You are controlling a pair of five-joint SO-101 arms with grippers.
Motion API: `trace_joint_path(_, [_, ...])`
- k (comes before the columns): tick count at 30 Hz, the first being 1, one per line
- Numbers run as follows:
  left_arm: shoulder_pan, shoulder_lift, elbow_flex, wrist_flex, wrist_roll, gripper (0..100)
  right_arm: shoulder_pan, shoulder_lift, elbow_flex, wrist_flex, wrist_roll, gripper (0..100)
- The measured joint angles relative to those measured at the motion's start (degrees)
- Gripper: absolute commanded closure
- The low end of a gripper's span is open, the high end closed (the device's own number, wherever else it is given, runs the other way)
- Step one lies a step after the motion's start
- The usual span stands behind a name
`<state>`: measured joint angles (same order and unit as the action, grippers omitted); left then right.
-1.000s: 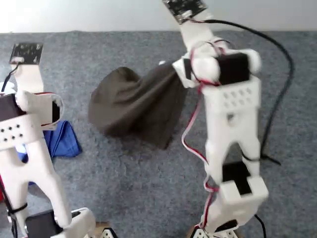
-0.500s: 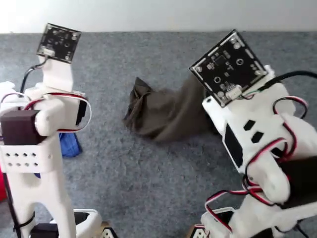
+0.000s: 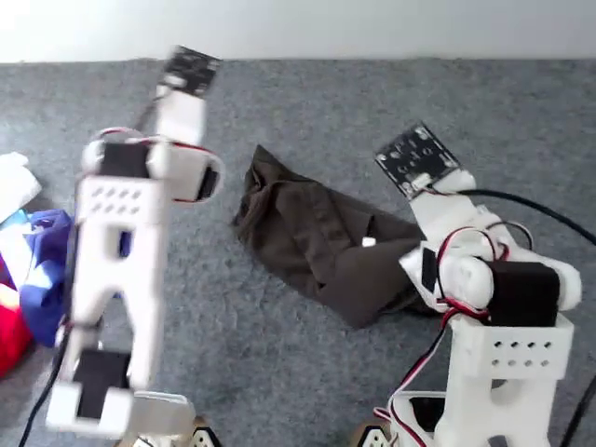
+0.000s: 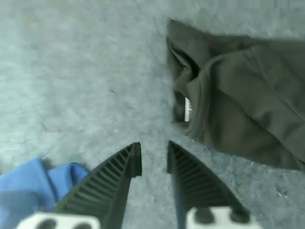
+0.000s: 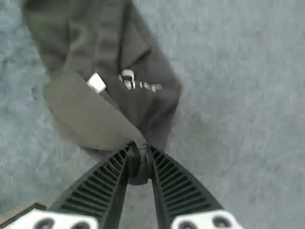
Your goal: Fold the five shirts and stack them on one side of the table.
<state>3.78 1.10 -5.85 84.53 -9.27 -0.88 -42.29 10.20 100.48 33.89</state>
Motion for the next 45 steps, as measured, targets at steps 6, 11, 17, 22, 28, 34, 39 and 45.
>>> trace_joint_path(6, [5.2,20.0,-12.9,1.8,0.0,78,5.7,-3.2,6.6,0.0,0.1,98.9])
trace_joint_path(11, [5.7,36.9,-31.2,6.0,0.0,78,8.1,-5.7,9.6,0.0,0.1,98.9])
trace_joint_path(17, [6.8,57.4,-55.6,13.6,0.0,82,9.4,-8.4,12.4,0.0,0.1,98.9])
trace_joint_path(22, [6.9,66.6,-66.3,14.9,0.0,99,9.4,-9.7,12.6,0.0,0.1,98.9])
trace_joint_path(28, [4.8,62.2,-66.5,14.9,0.0,99,9.4,-9.8,12.6,0.0,0.1,98.9])
trace_joint_path(34, [3.2,42.4,-51.1,14.9,-1.7,99,9.9,-9.8,12.6,-1.1,0.1,98.9])
trace_joint_path(39, [3.2,24.1,-29.3,14.9,-6.5,99,9.9,-9.8,13.7,-3.2,0.1,98.9])
trace_joint_path(45, [-0.8,12.1,-4.2,14.8,-12.9,99,8.6,-9.8,19.5,-3.9,0.1,98.9])
